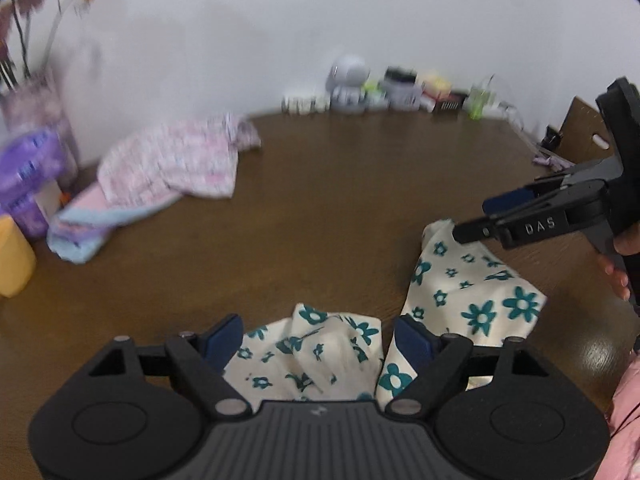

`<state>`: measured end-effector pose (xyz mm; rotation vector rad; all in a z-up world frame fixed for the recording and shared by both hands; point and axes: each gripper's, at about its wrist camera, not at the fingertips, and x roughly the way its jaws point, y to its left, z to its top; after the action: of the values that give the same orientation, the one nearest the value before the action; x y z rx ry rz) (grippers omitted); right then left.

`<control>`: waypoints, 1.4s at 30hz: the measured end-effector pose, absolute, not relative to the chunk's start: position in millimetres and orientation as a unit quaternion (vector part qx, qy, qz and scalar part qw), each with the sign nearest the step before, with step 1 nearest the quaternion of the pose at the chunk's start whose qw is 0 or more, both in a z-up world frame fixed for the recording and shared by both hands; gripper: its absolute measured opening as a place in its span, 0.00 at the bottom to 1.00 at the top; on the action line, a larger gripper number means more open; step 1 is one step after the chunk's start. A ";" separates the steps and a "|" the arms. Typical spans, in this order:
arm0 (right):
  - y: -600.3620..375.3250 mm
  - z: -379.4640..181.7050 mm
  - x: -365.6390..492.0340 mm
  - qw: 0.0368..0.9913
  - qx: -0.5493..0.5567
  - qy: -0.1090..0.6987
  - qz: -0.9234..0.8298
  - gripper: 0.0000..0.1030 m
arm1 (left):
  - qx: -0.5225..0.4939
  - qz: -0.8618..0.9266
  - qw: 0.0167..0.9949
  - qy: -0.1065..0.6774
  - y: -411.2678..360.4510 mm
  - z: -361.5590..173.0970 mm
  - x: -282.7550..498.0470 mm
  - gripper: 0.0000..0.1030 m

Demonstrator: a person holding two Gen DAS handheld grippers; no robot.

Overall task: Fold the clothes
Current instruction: 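Lift and shake the shirt out with both grippers, then lay it flat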

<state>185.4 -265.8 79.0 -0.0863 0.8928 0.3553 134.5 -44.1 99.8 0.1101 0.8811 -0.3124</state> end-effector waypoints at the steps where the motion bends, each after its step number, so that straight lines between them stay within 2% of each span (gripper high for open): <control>1: -264.4 74.3 193.6 0.882 -0.041 0.437 0.169 0.64 | 0.053 -0.150 0.887 0.433 -44.7 95.5 141.7 0.80; 6: -261.1 55.0 219.2 0.866 -0.038 0.467 0.172 0.64 | 0.066 -0.149 0.870 0.466 -50.6 74.7 164.3 0.77; 8: -261.6 50.3 224.4 0.862 -0.039 0.474 0.173 0.63 | 0.071 -0.151 0.859 0.484 -52.9 65.2 169.6 0.63; 9: -262.1 48.1 226.7 0.860 -0.038 0.478 0.173 0.60 | 0.073 -0.152 0.853 0.494 -54.0 60.5 172.3 0.37; 10: -262.8 45.9 228.4 0.857 -0.037 0.484 0.174 0.40 | 0.076 -0.153 0.850 0.498 -54.8 57.1 173.4 0.02; 11: -263.4 44.3 229.1 0.853 -0.034 0.489 0.179 0.21 | 0.082 -0.155 0.851 0.494 -55.3 55.6 172.5 0.05; 12: -264.0 43.3 229.2 0.850 -0.028 0.492 0.187 0.06 | 0.088 -0.157 0.852 0.491 -55.7 54.1 171.7 0.03; 20: -273.8 81.8 211.6 0.887 -0.015 0.413 0.208 0.05 | 0.104 -0.132 0.912 0.375 -38.0 114.3 154.6 0.02; 26: -295.1 167.2 199.3 0.948 -0.005 0.271 0.166 0.05 | 0.081 -0.048 0.977 0.194 0.8 213.0 129.4 0.02; 29: -309.3 203.2 181.9 0.968 -0.003 0.201 0.150 0.05 | 0.079 -0.013 0.989 0.123 14.9 237.5 100.7 0.02; 31: -317.8 211.3 167.3 0.972 -0.003 0.180 0.150 0.05 | 0.095 -0.006 0.990 0.101 19.4 231.7 76.0 0.02; 34: -324.9 192.9 147.6 0.969 -0.023 0.192 0.156 0.05 | 0.123 -0.002 0.985 0.121 26.1 191.8 40.2 0.02; 38: -330.5 115.6 120.8 0.943 -0.038 0.283 0.171 0.05 | 0.096 0.000 0.970 0.224 46.8 107.5 8.3 0.02; 42: -330.2 40.1 90.4 0.908 -0.028 0.373 0.192 0.05 | 0.046 -0.004 0.956 0.290 66.1 51.3 -13.1 0.02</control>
<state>90.4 -330.2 40.1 -0.0576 0.7692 0.3957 -13.1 66.1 51.3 0.0937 0.5887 -0.0075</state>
